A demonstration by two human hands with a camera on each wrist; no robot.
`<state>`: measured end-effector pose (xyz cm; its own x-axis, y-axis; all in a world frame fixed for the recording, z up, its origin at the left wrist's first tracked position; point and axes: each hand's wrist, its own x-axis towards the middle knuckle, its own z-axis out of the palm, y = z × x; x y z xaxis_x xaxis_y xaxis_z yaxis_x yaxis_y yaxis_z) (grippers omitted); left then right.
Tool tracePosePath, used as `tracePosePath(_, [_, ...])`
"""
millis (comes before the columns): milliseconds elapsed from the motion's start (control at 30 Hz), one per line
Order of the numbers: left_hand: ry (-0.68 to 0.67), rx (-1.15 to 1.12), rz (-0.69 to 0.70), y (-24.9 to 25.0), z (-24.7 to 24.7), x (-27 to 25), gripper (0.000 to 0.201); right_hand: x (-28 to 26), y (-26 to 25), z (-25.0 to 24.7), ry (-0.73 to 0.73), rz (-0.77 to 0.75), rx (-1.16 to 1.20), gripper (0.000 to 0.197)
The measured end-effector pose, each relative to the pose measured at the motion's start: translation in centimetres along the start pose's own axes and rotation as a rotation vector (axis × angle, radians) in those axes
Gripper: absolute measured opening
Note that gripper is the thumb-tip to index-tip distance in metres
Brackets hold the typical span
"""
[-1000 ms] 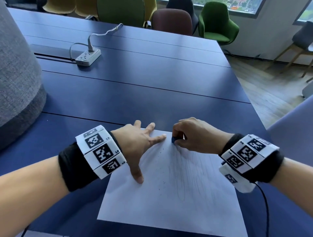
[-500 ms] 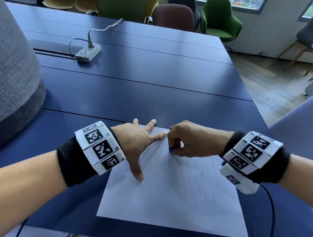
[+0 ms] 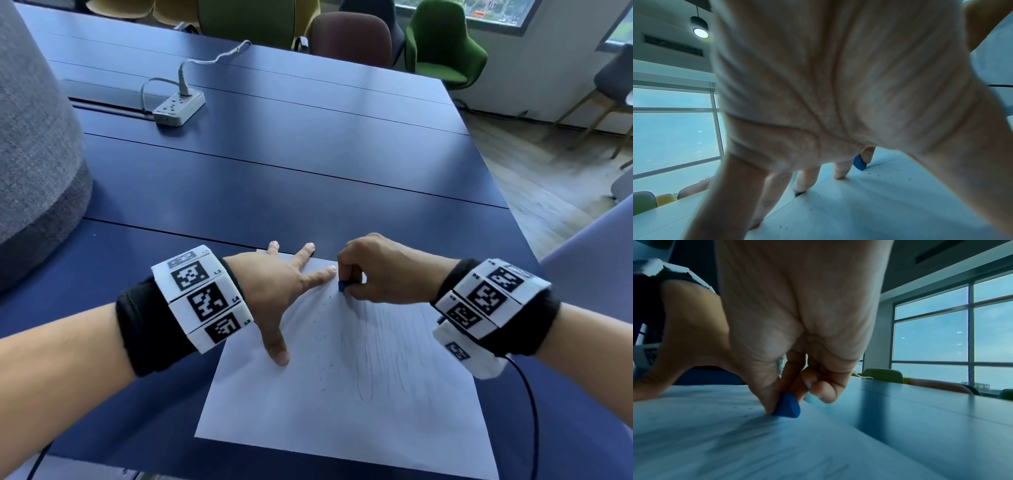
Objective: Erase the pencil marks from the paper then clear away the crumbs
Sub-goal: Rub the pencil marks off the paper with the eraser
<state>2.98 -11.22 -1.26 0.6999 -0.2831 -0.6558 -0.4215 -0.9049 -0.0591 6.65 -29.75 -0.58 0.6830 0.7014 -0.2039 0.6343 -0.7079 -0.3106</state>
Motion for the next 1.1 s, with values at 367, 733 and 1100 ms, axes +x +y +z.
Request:
tracePosePath(367, [-0.008,-0.005,-0.008,0.2,-0.2,-0.1,0.141,-0.8,0.0,0.6,-0.006,-0.01,0.044,0.004])
tracePosePath(733, [-0.016,-0.013,-0.006,0.2,-0.2,-0.1,0.142,-1.7,-0.6,0.9,-0.08,-0.042,0.072,0.002])
tracePosePath(1100, [-0.02,-0.005,-0.009,0.2,-0.2,-0.2,0.142,-3.1,-2.0,1.5,-0.17,-0.104,0.068,0.002])
